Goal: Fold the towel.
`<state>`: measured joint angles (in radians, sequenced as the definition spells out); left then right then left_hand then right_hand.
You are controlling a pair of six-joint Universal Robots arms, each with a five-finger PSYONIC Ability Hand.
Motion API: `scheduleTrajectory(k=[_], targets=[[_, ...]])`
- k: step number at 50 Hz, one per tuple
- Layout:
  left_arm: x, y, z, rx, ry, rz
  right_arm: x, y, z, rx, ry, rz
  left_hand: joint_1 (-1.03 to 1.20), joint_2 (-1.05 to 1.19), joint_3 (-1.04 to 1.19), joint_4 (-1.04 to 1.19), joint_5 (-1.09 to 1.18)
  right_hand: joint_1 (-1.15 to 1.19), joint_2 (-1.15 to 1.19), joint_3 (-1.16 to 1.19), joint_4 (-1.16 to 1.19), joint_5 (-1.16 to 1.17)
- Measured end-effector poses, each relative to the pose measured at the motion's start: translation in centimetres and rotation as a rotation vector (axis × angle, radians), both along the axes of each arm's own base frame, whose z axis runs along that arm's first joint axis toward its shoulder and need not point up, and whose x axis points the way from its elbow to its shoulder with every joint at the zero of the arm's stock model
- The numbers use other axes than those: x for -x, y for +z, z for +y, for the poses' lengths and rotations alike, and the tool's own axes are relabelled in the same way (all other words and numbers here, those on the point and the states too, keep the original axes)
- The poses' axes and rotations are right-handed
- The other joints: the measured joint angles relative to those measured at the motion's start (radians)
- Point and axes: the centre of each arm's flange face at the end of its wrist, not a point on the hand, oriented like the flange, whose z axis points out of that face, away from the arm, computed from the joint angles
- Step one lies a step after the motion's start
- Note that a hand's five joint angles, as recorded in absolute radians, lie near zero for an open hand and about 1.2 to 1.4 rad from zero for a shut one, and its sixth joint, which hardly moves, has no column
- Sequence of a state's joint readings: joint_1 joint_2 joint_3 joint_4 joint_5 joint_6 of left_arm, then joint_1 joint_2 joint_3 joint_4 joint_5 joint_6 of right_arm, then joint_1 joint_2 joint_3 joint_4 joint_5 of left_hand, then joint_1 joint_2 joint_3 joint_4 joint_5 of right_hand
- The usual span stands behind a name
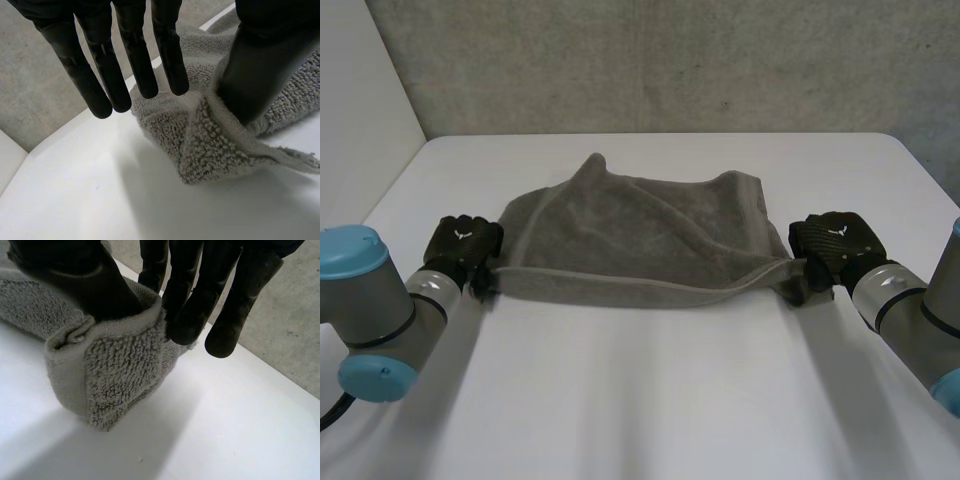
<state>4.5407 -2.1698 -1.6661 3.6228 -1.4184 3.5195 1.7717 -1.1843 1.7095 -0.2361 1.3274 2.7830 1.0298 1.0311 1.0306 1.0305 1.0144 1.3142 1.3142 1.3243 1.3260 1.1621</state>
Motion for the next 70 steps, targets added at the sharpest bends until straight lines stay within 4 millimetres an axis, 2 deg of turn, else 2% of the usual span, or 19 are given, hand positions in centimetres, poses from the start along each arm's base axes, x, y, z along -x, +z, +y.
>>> scheduleTrajectory(k=[7, 11, 13, 16, 19, 22, 26, 30, 33, 36, 40, 43, 48, 53, 57, 60, 65, 68, 70], targets=[[-0.5, 0.0, 0.1, -0.005, 0.047, -0.014, 0.2, 0.0, -0.2, 0.001, -0.013, 0.000, 0.017, 0.018, 0.019, 0.018, 0.021, 0.000, 0.000, 0.000, 0.000, 0.000], [-0.8, 0.3, 0.2, -0.006, 0.073, -0.021, 0.3, 0.0, -0.3, 0.002, -0.015, -0.003, 0.355, 0.352, 0.366, 0.364, 0.358, 0.000, 0.000, 0.000, 0.000, 0.000], [-0.8, 0.8, 0.4, -0.004, 0.078, -0.026, 0.3, 0.3, -0.3, 0.007, -0.014, -0.006, 0.376, 0.457, 0.477, 0.467, 0.428, 0.000, 0.000, 0.000, 0.000, 0.000], [-0.9, 1.8, 0.6, 0.004, 0.077, -0.028, 0.2, 1.0, -0.4, 0.026, -0.013, -0.011, 0.376, 0.466, 0.497, 0.475, 0.428, 0.000, 0.000, 0.000, 0.000, 0.000], [-0.8, 3.9, 1.0, 0.033, 0.073, -0.021, 0.1, 3.0, -0.6, 0.075, -0.013, -0.022, 0.376, 0.466, 0.499, 0.475, 0.428, 0.000, 0.000, 0.000, 0.000, 0.000], [-0.8, 6.9, 1.6, 0.091, 0.065, -0.005, 0.1, 6.5, -0.5, 0.144, -0.009, -0.035, 0.376, 0.466, 0.500, 0.475, 0.428, 0.000, 0.000, 0.000, 0.000, 0.000], [-0.6, 13.2, 3.0, 0.244, 0.040, 0.033, 0.2, 12.3, 0.4, 0.211, 0.014, -0.049, 0.376, 0.466, 0.501, 0.475, 0.428, 0.000, 0.000, 0.000, 0.000, 0.000], [-0.6, 18.8, 4.8, 0.386, 0.014, 0.062, 0.2, 16.7, 1.5, 0.227, 0.048, -0.046, 0.376, 0.466, 0.502, 0.475, 0.429, 0.000, 0.000, 0.000, 0.000, 0.000], [-0.6, 21.6, 6.0, 0.443, -0.014, 0.070, 0.1, 19.3, 2.5, 0.227, 0.080, -0.012, 0.376, 0.471, 0.502, 0.475, 0.429, 0.000, 0.000, 0.000, 0.000, 0.000], [-0.5, 22.9, 6.8, 0.438, -0.051, 0.063, 0.1, 20.9, 3.3, 0.218, 0.111, 0.064, 0.376, 0.475, 0.502, 0.475, 0.433, 0.000, 0.000, 0.000, 0.000, 0.000], [-0.2, 22.0, 6.5, 0.350, -0.090, 0.041, 0.0, 20.8, 3.1, 0.198, 0.144, 0.176, 0.376, 0.475, 0.502, 0.475, 0.434, 0.000, 0.000, 0.000, 0.000, 0.000], [0.1, 19.5, 5.5, 0.232, -0.111, 0.013, -0.4, 19.3, 2.1, 0.165, 0.170, 0.259, 0.376, 0.476, 0.502, 0.475, 0.434, 0.000, 0.000, 0.000, 0.000, 0.000], [0.6, 14.2, 3.1, 0.047, -0.128, -0.067, -2.0, 14.8, -0.2, 0.078, 0.205, 0.359, 0.376, 0.475, 0.503, 0.475, 0.434, 0.000, 0.000, 0.000, 0.000, 0.000], [1.0, 10.8, 0.6, -0.006, -0.138, -0.154, -3.7, 11.0, -2.2, 0.043, 0.208, 0.451, 0.376, 0.476, 0.503, 0.475, 0.434, 0.000, 0.000, 0.000, 0.000, 0.000], [1.4, 10.9, -2.0, 0.054, -0.130, -0.193, -5.1, 10.9, -4.4, 0.156, 0.175, 0.481, 0.376, 0.476, 0.504, 0.475, 0.434, 0.000, 0.000, 0.000, 0.000, 0.000], [1.8, 12.7, -3.9, 0.152, -0.117, -0.195, -6.2, 12.9, -6.1, 0.323, 0.127, 0.446, 0.376, 0.476, 0.504, 0.475, 0.434, 0.000, 0.000, 0.000, 0.000, 0.000], [3.4, 20.4, -6.2, 0.506, -0.093, -0.126, -7.7, 20.0, -8.7, 0.749, -0.007, 0.237, 0.376, 0.476, 0.505, 0.475, 0.434, 0.000, 0.000, 0.000, 0.000, 0.000], [4.2, 25.9, -6.1, 0.760, -0.084, -0.053, -7.4, 25.3, -8.2, 0.994, -0.066, 0.074, 0.376, 0.476, 0.506, 0.475, 0.434, 0.000, 0.000, 0.000, 0.000, 0.000], [4.4, 29.1, -5.4, 0.914, -0.079, -0.002, -6.9, 27.7, -7.3, 1.088, -0.078, 0.007, 0.376, 0.476, 0.506, 0.475, 0.434, 0.000, 0.000, 0.000, 0.000, 0.000]])
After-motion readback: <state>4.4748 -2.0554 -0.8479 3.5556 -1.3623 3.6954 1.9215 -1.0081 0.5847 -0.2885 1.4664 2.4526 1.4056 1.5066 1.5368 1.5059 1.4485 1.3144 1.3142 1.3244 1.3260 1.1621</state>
